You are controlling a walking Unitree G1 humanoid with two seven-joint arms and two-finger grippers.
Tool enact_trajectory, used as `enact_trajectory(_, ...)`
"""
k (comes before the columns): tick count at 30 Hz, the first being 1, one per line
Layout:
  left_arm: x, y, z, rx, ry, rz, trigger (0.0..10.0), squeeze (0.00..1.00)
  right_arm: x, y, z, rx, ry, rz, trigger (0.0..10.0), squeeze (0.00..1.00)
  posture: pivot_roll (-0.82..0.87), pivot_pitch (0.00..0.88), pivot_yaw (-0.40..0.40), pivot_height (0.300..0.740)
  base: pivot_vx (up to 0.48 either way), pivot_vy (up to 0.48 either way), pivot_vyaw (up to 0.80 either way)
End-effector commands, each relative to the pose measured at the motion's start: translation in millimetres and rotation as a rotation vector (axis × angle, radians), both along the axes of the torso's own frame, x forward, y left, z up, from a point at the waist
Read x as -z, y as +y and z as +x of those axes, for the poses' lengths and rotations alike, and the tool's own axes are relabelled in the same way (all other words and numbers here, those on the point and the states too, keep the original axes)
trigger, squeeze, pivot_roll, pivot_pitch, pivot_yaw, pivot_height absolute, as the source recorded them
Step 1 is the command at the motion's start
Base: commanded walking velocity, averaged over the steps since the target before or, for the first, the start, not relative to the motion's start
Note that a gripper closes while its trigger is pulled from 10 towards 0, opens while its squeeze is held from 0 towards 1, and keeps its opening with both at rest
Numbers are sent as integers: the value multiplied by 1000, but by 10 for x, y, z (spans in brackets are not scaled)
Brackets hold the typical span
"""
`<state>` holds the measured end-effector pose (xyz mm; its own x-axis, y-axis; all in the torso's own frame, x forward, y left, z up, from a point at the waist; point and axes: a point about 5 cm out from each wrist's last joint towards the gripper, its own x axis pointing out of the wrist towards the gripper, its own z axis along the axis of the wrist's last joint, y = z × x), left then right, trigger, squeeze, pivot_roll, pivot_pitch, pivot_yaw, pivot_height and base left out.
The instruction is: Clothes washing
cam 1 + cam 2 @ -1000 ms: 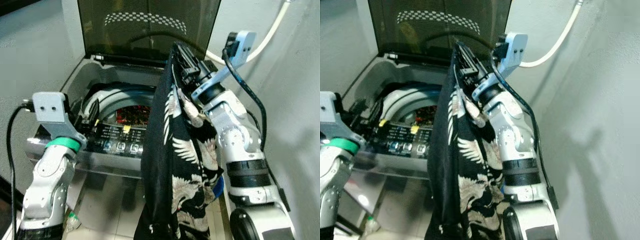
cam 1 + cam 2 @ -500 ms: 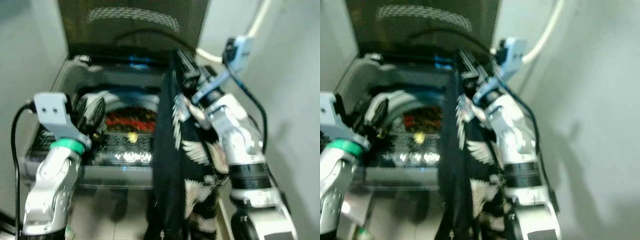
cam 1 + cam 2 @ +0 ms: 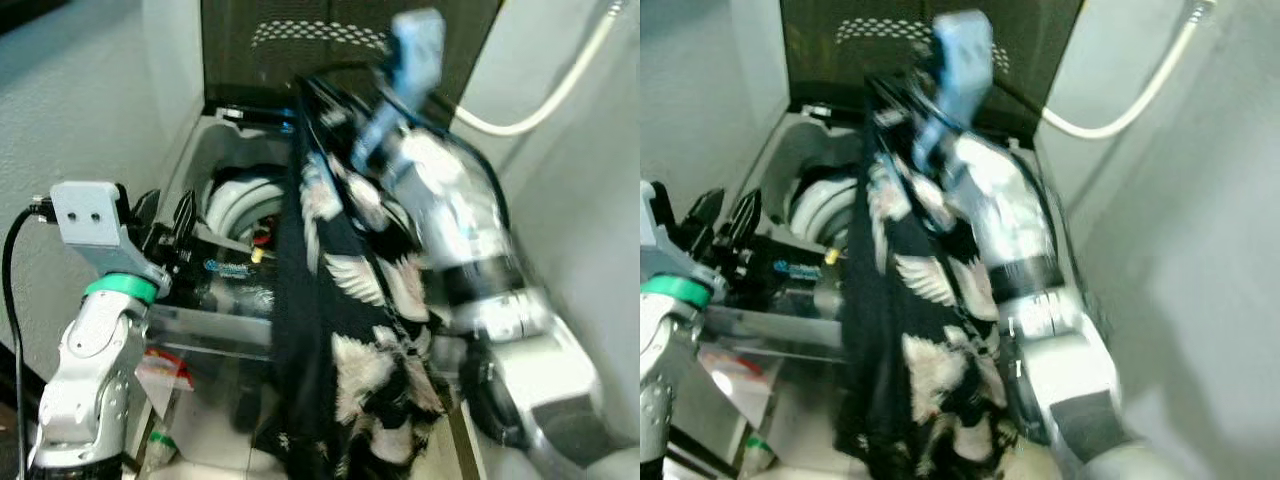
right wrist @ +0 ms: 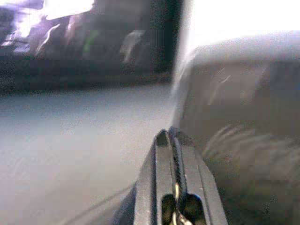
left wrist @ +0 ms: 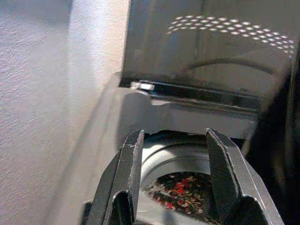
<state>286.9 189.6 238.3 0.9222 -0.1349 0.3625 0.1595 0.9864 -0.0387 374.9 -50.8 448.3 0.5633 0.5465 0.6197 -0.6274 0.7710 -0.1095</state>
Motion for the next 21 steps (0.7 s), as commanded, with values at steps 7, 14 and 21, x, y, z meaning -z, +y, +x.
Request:
enact_trajectory(7,74,-23,1,0,27,20,10000,0,-1046,-806,-477,225,-325,453,10000,0,141,0,-80,740,0,0,0)
enact_trajectory(14,99,-38,-34,14,38,33,10000,0,-966,-980,-417,405,-371,325,10000,0,143,0,-53,740,0,0,0)
enact_trajectory(21,98,-57,26,36,47,39,10000,0,272,-186,201,123,-8,-114,10000,0,131,0,-34,740,0,0,0)
